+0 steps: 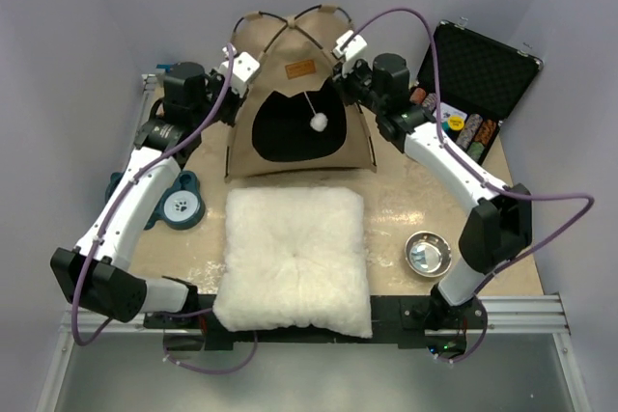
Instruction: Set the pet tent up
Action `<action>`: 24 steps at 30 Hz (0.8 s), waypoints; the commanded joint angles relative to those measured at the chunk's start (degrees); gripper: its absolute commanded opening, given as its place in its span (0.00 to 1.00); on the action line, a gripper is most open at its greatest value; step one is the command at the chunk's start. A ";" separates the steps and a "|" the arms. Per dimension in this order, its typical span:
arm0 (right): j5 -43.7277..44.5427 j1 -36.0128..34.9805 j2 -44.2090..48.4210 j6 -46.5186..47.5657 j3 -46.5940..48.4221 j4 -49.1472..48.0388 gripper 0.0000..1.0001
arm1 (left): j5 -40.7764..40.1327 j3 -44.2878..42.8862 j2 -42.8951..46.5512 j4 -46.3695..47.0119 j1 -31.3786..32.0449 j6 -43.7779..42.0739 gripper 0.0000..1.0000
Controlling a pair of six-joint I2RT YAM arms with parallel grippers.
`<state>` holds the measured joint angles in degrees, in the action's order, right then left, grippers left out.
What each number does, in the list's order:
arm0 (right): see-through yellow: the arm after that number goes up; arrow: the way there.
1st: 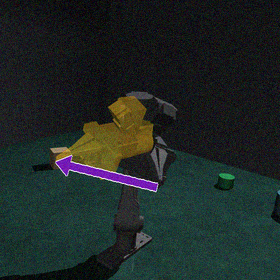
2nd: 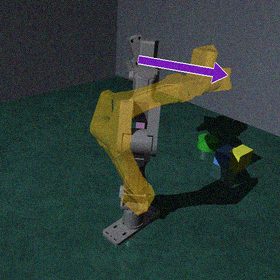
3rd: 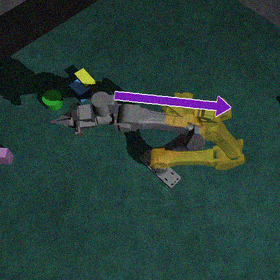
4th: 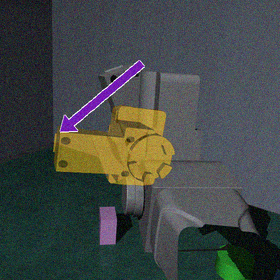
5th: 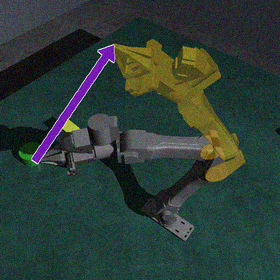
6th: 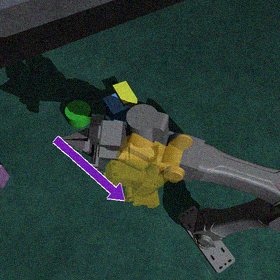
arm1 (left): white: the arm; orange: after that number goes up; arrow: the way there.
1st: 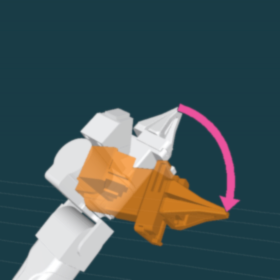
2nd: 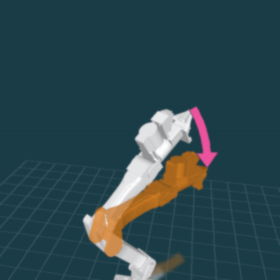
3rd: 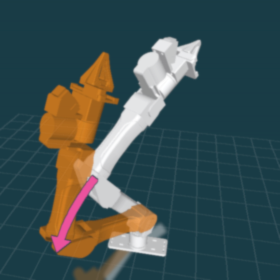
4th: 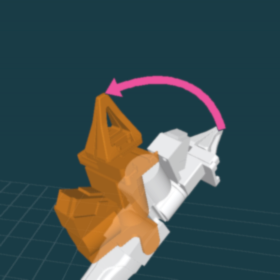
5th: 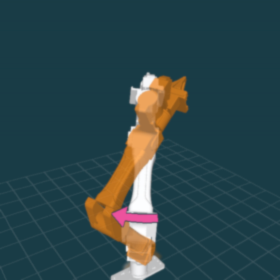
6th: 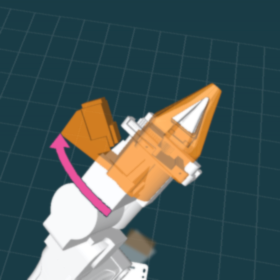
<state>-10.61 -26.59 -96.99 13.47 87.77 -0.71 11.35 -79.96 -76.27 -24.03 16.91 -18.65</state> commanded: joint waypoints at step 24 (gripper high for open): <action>-8.80 7.52 32.98 -29.55 -19.26 23.46 0.90 | 14.92 17.80 21.59 -21.29 -12.78 31.03 0.94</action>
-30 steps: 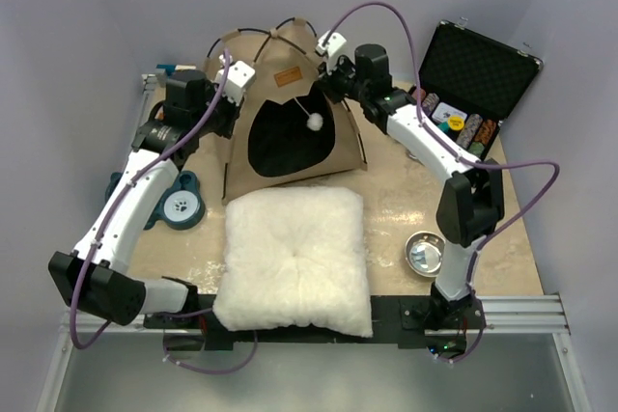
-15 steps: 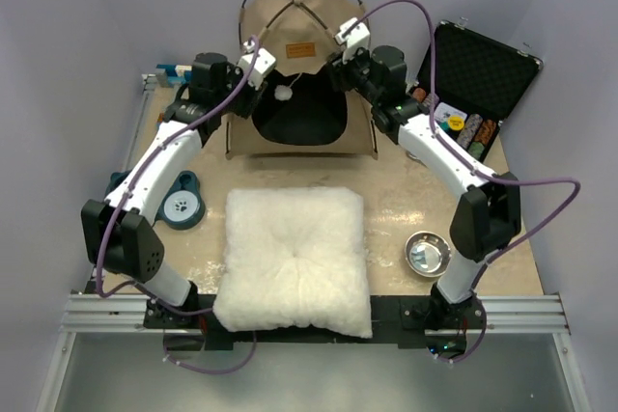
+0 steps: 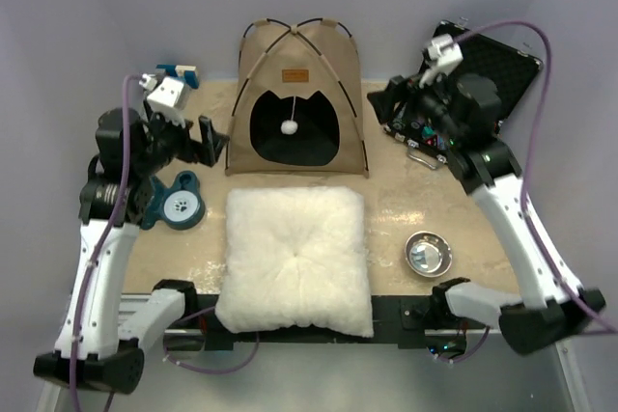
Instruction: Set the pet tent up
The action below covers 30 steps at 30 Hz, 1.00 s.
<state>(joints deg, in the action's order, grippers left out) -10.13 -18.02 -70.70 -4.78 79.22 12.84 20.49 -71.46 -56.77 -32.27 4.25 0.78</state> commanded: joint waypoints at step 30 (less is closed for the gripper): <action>-21.09 -14.22 9.42 -31.09 -37.32 -12.40 0.26 | 18.11 33.07 10.45 7.75 12.78 22.44 0.00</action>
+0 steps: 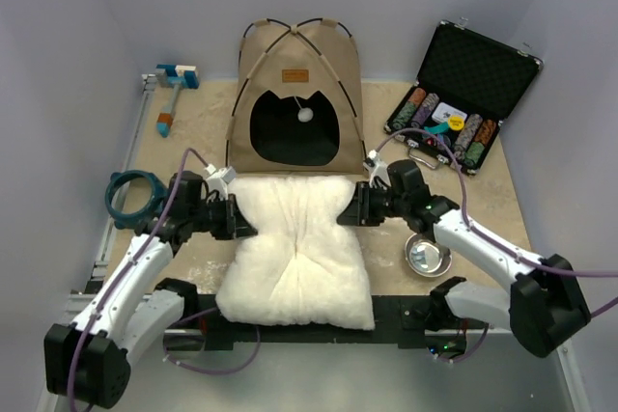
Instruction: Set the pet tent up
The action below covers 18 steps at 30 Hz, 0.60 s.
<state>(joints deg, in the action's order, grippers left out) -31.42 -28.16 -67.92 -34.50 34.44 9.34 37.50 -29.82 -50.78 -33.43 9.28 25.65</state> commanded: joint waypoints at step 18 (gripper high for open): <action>47.74 -16.48 -28.65 15.86 42.63 -7.68 0.11 | -16.57 -34.33 -31.38 22.34 16.74 -10.08 0.00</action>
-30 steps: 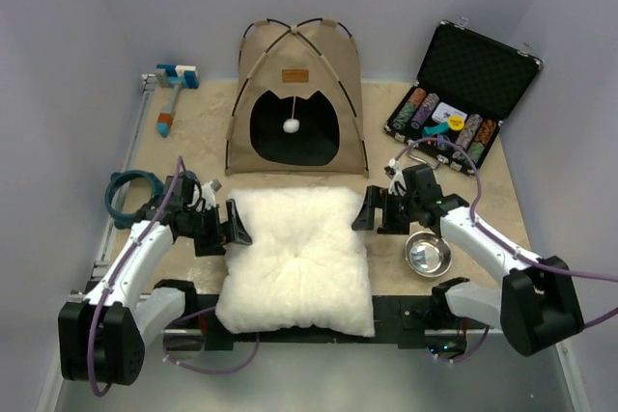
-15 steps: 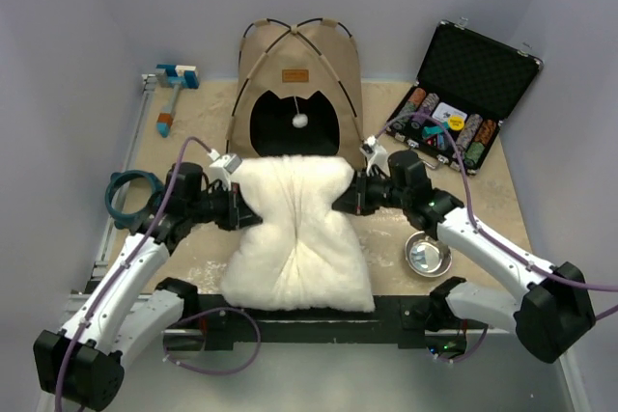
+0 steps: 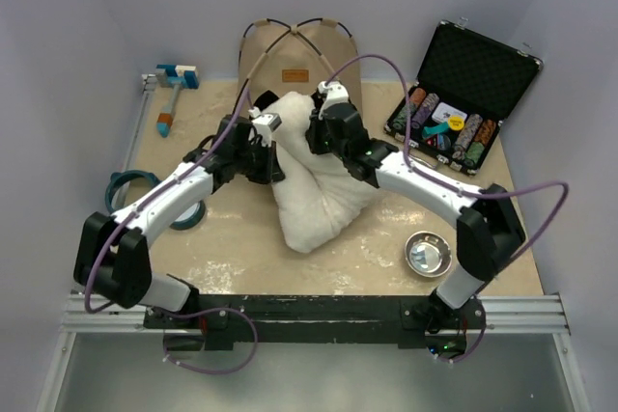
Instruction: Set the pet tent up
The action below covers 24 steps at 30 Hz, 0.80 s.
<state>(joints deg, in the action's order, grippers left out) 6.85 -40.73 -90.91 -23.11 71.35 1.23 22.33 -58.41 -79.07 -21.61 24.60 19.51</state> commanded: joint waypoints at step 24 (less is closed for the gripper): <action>-1.21 -0.58 4.86 9.84 2.04 6.94 0.86 | 4.66 -1.19 -0.39 14.75 -10.36 -12.12 0.61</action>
<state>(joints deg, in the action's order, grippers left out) 15.44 -42.30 -91.29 -14.83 74.98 6.81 24.27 -61.25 -82.81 -13.08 15.49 8.38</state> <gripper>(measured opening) 0.841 0.592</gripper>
